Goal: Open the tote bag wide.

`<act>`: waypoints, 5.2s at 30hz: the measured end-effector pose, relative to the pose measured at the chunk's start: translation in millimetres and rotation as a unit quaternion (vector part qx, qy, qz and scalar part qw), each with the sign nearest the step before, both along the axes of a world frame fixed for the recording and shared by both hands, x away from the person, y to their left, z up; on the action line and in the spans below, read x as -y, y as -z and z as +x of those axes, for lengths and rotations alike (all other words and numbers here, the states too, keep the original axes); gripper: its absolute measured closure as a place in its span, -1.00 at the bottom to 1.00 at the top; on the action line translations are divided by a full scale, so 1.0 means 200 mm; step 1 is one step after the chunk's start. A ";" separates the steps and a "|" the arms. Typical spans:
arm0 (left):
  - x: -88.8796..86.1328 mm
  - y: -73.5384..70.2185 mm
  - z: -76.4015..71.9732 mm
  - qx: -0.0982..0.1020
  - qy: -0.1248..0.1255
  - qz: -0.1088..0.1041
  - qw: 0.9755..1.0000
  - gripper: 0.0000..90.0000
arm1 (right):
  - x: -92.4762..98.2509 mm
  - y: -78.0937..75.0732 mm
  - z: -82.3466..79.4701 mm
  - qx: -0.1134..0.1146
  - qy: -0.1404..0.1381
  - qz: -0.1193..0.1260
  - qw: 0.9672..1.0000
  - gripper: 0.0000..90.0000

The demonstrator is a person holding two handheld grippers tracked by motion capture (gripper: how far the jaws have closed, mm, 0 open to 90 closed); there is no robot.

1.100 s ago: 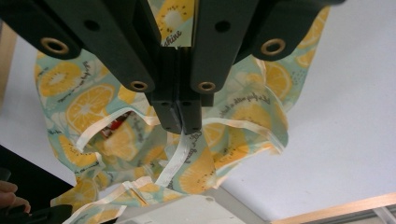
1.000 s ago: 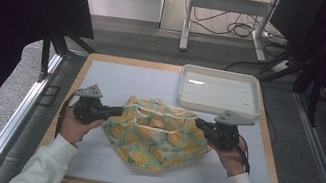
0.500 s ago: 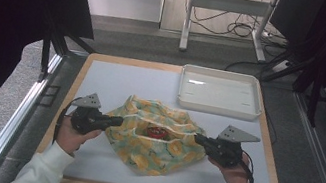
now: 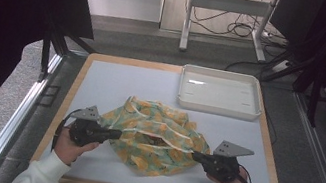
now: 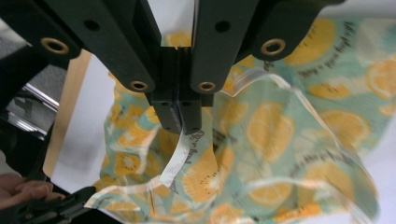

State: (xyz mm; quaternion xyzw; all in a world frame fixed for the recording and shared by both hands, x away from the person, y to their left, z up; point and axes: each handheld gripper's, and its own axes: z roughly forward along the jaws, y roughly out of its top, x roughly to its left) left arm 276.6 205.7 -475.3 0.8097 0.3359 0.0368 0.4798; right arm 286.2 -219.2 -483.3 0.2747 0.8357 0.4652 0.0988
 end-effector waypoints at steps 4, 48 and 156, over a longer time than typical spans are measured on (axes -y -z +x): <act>0.01 0.03 -0.02 -0.006 0.007 0.009 1.000 1.00 | 0.00 0.04 -0.01 -0.014 -0.001 -0.014 1.000 0.97; 0.04 0.28 -0.04 -0.067 0.026 0.085 0.994 1.00 | 0.05 0.20 -0.07 -0.062 0.010 -0.093 0.994 0.97; 0.09 0.20 0.46 -0.040 -0.107 0.063 0.991 0.74 | -0.14 -0.10 0.08 0.052 0.085 -0.028 0.995 -0.32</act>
